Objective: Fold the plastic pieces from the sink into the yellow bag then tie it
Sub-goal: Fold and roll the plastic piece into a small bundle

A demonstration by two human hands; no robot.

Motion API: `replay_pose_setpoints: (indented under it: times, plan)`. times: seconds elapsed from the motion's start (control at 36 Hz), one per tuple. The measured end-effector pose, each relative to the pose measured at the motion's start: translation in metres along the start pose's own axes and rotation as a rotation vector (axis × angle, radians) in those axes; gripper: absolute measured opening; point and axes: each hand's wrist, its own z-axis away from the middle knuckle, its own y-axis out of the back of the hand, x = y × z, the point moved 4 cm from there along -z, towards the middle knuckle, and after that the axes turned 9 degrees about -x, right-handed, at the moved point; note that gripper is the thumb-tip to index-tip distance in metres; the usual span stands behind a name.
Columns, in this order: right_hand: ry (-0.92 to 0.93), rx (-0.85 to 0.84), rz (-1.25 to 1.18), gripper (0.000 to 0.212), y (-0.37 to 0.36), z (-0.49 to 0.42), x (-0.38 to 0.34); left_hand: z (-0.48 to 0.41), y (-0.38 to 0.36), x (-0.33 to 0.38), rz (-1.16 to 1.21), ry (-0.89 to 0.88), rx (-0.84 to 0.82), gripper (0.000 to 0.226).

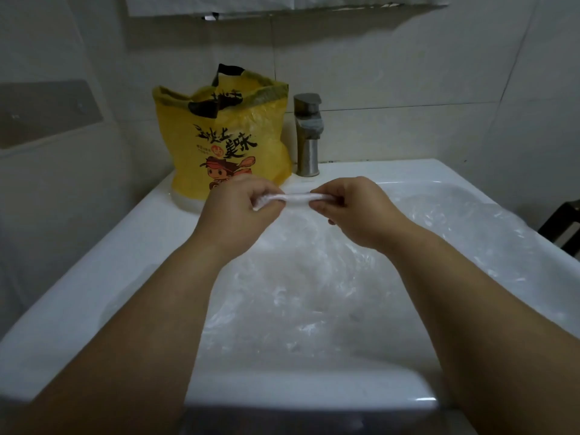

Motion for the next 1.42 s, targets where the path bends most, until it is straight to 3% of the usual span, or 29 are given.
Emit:
replay_pose_setpoints:
  times: [0.06, 0.11, 0.22, 0.53, 0.61, 0.64, 0.72, 0.81, 0.97, 1.11, 1.19, 1.42]
  plan:
    - [0.016, -0.007, 0.029, 0.012, 0.002, 0.0, -0.002, -0.001, 0.0, -0.004, 0.059, 0.042, -0.044, 0.005]
    - [0.021, -0.036, 0.022, 0.015, 0.002, 0.0, -0.002, -0.002, -0.002, -0.009, 0.184, 0.114, -0.1, 0.007]
    - [-0.058, -0.103, -0.304, 0.011, 0.002, 0.002, 0.0, -0.002, -0.004, -0.009, 0.483, 0.193, -0.168, 0.011]
    - [-0.162, -0.25, -0.837, 0.015, -0.004, 0.008, -0.007, -0.007, -0.002, -0.012, 0.999, 0.29, 0.018, 0.008]
    - [-0.163, -0.245, -0.96, 0.016, -0.015, 0.009, -0.014, -0.007, -0.012, -0.006, 1.167, 0.297, -0.113, 0.07]
    - [-0.151, -0.261, -1.001, 0.017, -0.019, 0.009, -0.018, -0.003, -0.019, -0.001, 1.141, 0.327, -0.192, 0.081]
    - [-0.118, -0.314, -1.055, 0.02, -0.032, 0.01, -0.027, 0.004, -0.042, 0.01, 0.954, 0.395, -0.334, 0.062]
    - [-0.128, -0.308, -1.015, 0.02, -0.036, 0.009, -0.026, 0.003, -0.047, 0.011, 0.911, 0.411, -0.3, 0.038]
    - [-0.212, -0.287, -1.015, 0.017, -0.025, 0.009, -0.018, -0.001, -0.027, -0.001, 1.039, 0.43, -0.172, 0.038]
    - [-0.246, -0.278, -0.953, 0.015, -0.016, 0.011, -0.01, -0.001, -0.013, -0.011, 0.863, 0.403, 0.0, 0.017]
    - [-0.243, -0.252, -0.938, 0.015, -0.01, 0.01, -0.006, -0.002, -0.006, -0.017, 0.797, 0.37, 0.047, 0.018]
    - [-0.273, -0.241, -0.895, 0.014, 0.004, 0.012, 0.004, 0.005, -0.005, -0.016, 0.658, 0.383, -0.213, 0.011]
